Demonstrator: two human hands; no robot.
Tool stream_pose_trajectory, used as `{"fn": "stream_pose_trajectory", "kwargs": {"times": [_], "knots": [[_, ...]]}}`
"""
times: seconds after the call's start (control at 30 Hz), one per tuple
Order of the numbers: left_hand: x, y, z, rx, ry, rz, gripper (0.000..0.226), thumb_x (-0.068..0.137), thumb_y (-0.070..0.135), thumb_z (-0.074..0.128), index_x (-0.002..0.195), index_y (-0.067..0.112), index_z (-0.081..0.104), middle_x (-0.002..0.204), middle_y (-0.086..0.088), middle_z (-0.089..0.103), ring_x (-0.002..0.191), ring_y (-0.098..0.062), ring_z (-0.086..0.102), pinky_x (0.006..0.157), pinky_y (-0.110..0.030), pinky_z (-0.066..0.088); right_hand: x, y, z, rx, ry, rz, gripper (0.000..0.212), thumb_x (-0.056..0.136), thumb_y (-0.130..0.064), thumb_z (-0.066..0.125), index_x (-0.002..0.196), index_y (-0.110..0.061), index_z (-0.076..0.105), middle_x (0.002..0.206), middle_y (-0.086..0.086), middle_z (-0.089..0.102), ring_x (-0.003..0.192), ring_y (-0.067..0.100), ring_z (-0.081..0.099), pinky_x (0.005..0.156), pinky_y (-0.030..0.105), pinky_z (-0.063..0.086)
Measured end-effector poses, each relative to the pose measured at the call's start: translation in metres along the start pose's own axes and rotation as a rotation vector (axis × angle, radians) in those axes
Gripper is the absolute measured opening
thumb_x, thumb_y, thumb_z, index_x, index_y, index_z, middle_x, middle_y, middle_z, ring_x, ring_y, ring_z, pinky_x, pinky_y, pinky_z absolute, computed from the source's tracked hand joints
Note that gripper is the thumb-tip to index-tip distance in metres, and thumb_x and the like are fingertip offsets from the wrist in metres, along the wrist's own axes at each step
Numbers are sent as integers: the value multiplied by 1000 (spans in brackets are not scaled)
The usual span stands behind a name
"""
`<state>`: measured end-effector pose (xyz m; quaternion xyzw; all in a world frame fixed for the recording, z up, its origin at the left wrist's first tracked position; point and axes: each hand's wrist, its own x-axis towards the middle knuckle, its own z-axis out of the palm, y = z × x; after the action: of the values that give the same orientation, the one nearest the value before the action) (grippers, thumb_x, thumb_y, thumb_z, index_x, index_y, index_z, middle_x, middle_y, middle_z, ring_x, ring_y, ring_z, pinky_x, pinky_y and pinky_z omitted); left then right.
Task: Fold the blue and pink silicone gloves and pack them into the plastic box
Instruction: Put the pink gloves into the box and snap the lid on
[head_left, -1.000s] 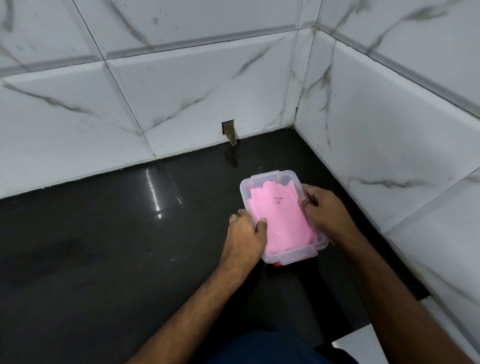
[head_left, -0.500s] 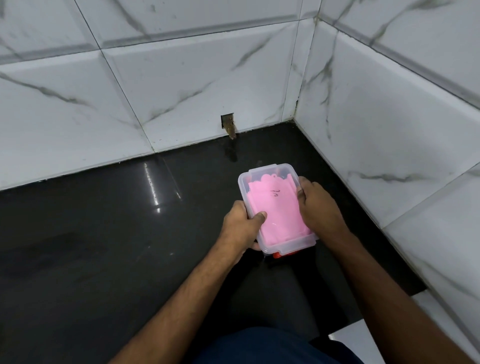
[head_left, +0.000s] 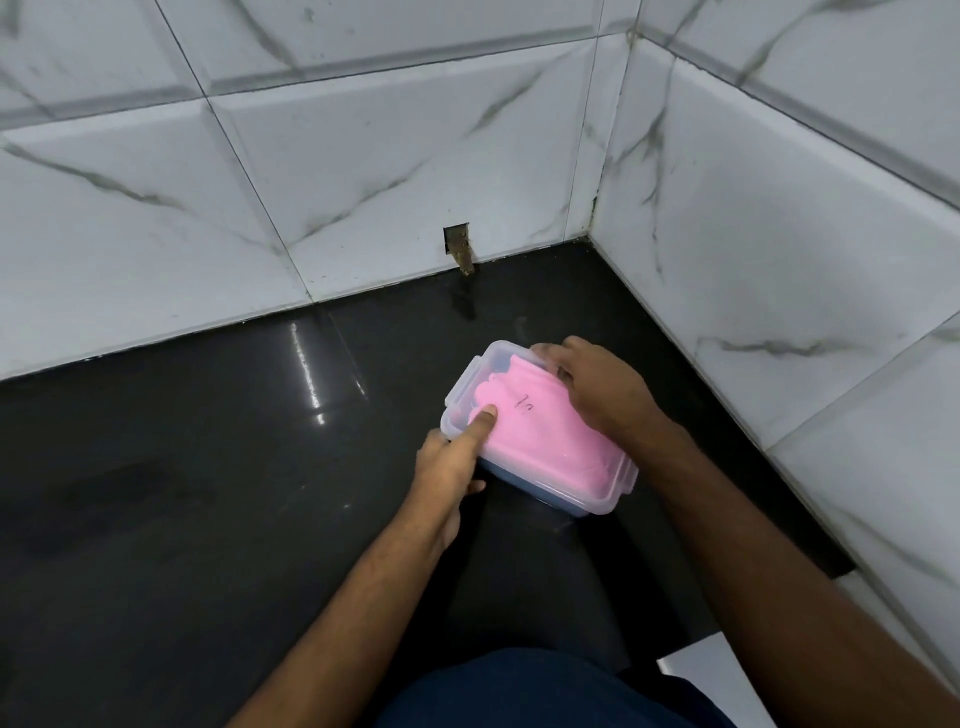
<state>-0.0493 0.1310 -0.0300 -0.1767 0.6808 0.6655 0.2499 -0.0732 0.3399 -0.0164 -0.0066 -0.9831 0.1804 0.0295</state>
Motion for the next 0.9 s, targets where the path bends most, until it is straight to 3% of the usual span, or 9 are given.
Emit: {"fn": "stream_pose_trajectory", "kwargs": {"times": [0.13, 0.27, 0.43, 0.53, 0.6, 0.67, 0.77, 0.9], "knots": [[8, 0, -12, -78, -6, -31, 55, 75, 46, 87, 120, 21, 69, 111, 2, 79, 107, -20, 71, 81, -33, 51, 2, -4, 5, -9, 61, -44, 41, 103, -17, 41, 139, -28, 57, 93, -12, 48, 84, 10, 50, 68, 28, 43], [16, 9, -18, -114, -12, -99, 57, 67, 27, 96, 108, 12, 60, 101, -5, 75, 95, -21, 70, 76, -33, 55, 7, -5, 5, -26, 58, -110, 39, 103, -18, 43, 137, -27, 59, 98, -7, 59, 88, 11, 54, 69, 28, 45], [13, 21, -17, -202, 34, -27, 76, 57, 13, 99, 121, 7, 58, 108, -12, 76, 90, -26, 75, 60, -31, 62, 13, -10, -2, -69, 82, -158, 37, 104, -20, 44, 135, -26, 63, 109, 0, 70, 100, 20, 61, 82, 31, 45], [10, 18, -10, -123, 144, 132, 62, 71, 14, 95, 116, 20, 53, 115, -4, 69, 99, -22, 73, 73, -38, 67, 10, -17, -4, -224, 173, 0, 32, 103, -34, 46, 121, -26, 71, 105, 0, 73, 108, 22, 59, 95, 44, 43], [9, 16, -6, -104, 180, 181, 59, 76, 13, 91, 117, 22, 50, 116, -1, 65, 101, -19, 71, 75, -38, 67, 5, -18, -3, -295, 114, 209, 49, 102, -54, 38, 118, -21, 71, 112, 5, 70, 115, 25, 57, 99, 48, 42], [9, 15, -6, -101, 186, 197, 57, 78, 13, 90, 117, 23, 49, 116, 1, 63, 101, -18, 70, 78, -41, 67, -8, -13, -3, -154, 44, 352, 64, 99, -65, 32, 130, -17, 61, 125, 11, 63, 118, 29, 58, 99, 49, 46], [9, 13, -8, -87, 199, 218, 49, 83, 13, 86, 118, 24, 53, 116, 1, 66, 101, -18, 72, 80, -43, 67, -39, 4, 0, 187, 79, 481, 64, 97, -66, 38, 138, -19, 49, 131, 10, 60, 111, 28, 63, 88, 42, 51], [13, 17, -9, -149, 150, 263, 37, 88, 9, 81, 121, 18, 68, 114, -3, 76, 102, -20, 76, 83, -42, 66, -77, 14, 15, 594, 87, 701, 62, 86, -81, 40, 102, -25, 59, 101, 1, 68, 84, 16, 68, 67, 36, 59]]}}
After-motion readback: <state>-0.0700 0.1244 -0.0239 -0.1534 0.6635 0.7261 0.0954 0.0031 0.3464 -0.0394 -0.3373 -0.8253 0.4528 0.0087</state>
